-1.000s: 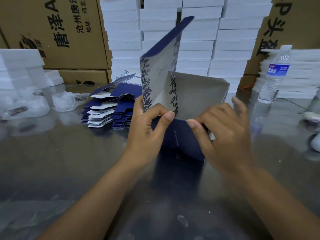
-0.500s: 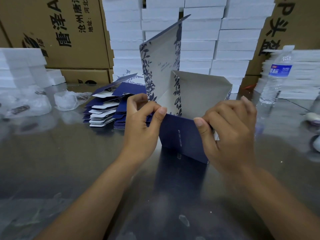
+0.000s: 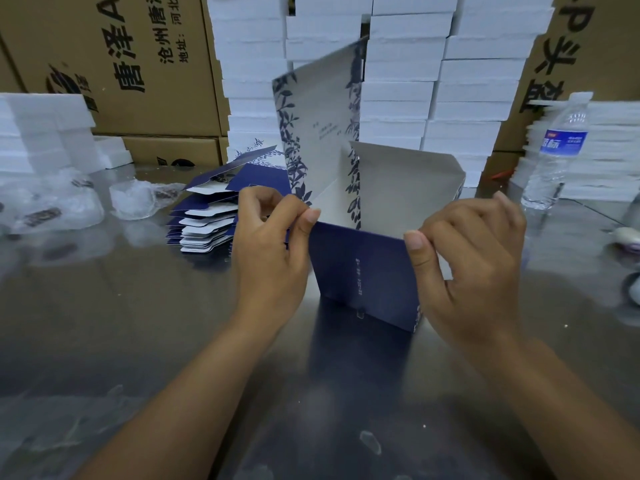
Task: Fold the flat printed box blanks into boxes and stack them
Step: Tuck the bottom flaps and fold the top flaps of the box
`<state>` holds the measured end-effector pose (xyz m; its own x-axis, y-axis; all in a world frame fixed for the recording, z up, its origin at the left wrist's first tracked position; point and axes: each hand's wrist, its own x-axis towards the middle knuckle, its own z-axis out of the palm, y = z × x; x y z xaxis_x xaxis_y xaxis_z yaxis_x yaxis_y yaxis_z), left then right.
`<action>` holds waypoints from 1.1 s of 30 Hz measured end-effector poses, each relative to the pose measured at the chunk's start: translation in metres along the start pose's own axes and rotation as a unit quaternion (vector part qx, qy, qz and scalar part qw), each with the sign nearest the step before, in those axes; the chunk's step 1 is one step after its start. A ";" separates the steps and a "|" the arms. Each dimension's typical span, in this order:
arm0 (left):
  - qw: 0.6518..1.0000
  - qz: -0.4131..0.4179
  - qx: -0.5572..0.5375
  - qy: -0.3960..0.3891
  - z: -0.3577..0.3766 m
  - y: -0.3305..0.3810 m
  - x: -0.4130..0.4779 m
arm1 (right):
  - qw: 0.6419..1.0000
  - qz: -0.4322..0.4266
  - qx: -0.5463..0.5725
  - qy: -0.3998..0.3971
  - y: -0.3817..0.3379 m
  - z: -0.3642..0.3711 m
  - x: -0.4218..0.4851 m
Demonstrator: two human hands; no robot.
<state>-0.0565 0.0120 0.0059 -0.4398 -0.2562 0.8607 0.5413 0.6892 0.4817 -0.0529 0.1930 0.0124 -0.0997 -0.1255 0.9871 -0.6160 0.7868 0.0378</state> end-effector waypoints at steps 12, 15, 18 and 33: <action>0.997 -0.050 -0.047 -0.043 0.000 0.001 0.001 | 0.999 0.017 0.039 -0.016 0.001 0.003 0.000; 0.988 -0.108 -0.101 -0.038 0.000 0.005 0.000 | 0.998 0.000 0.055 -0.020 -0.004 0.001 0.000; 0.982 -0.137 -0.128 -0.016 -0.001 0.008 0.001 | 0.995 0.028 0.088 -0.028 -0.007 -0.001 0.001; 0.904 -0.283 -0.316 -0.053 -0.004 0.010 0.008 | 0.743 0.539 0.381 -0.110 0.011 0.007 0.008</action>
<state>-0.0521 0.0144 0.0181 -0.8225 -0.3570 0.4428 0.4950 -0.0659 0.8664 -0.0656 0.1962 0.0199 -0.9298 0.1682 0.3274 -0.3410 -0.0591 -0.9382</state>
